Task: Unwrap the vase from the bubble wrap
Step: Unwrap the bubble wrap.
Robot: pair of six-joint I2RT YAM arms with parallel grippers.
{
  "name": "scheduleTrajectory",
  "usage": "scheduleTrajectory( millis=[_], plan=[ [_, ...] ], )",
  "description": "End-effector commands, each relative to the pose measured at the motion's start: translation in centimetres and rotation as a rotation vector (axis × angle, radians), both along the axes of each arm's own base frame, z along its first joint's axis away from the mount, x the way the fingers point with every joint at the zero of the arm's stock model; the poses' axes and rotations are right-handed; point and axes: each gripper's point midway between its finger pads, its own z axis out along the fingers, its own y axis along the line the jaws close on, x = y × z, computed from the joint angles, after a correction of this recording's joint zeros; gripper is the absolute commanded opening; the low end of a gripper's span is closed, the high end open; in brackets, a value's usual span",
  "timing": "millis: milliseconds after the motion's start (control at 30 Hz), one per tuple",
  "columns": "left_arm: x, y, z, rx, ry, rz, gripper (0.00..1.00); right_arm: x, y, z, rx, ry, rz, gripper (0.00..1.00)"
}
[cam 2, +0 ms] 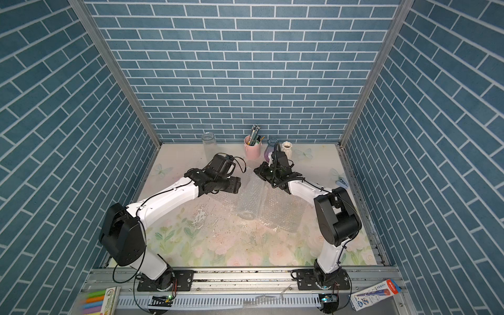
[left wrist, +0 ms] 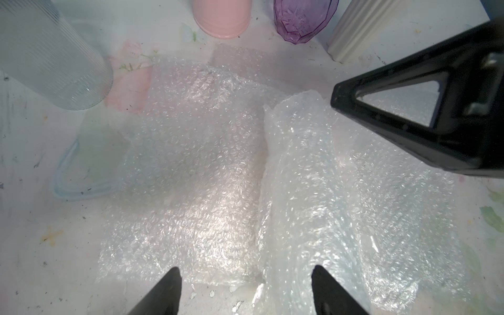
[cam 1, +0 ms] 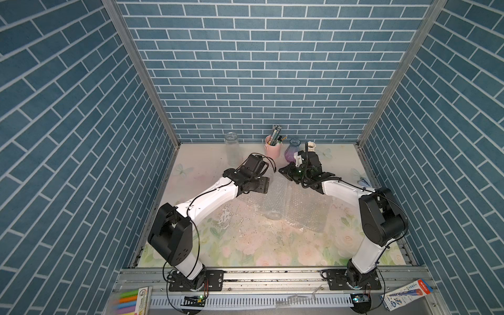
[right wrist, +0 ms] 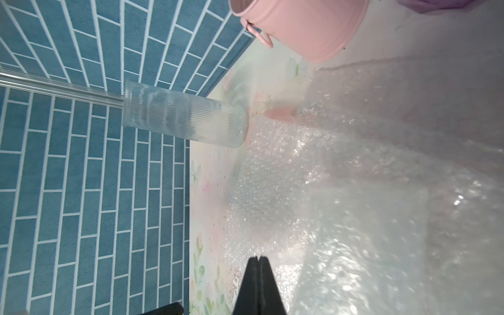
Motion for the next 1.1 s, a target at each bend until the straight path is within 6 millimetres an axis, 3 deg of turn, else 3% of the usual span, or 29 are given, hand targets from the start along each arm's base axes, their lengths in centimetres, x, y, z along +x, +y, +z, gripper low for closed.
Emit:
scheduleTrajectory(
  millis=[0, 200, 733, 833, 933, 1067],
  plan=[
    [0.2, 0.6, 0.1, -0.011, -0.012, 0.031, 0.77, 0.6, 0.9, 1.3, -0.027, -0.052, 0.017, 0.0],
    [-0.4, 0.6, -0.2, -0.039, -0.012, 0.03, 0.77, 1.0, 2.7, 1.4, -0.057, -0.05, 0.049, 0.0],
    [-2.7, 3.0, 0.4, -0.108, -0.036, 0.092, 0.77, 2.0, 6.0, -1.6, -0.176, 0.014, 0.081, 0.0],
    [-3.6, 3.3, 0.2, -0.13, -0.026, 0.1, 0.77, 2.4, 6.7, -1.6, -0.194, 0.022, 0.088, 0.11],
    [-4.5, 3.8, 0.1, -0.138, -0.015, 0.104, 0.78, 3.0, 7.4, -1.1, -0.229, 0.018, 0.108, 0.29],
    [-5.4, 4.0, -0.1, -0.154, 0.002, 0.101, 0.78, 3.4, 7.6, 0.4, -0.284, -0.001, 0.141, 0.41]
  ],
)
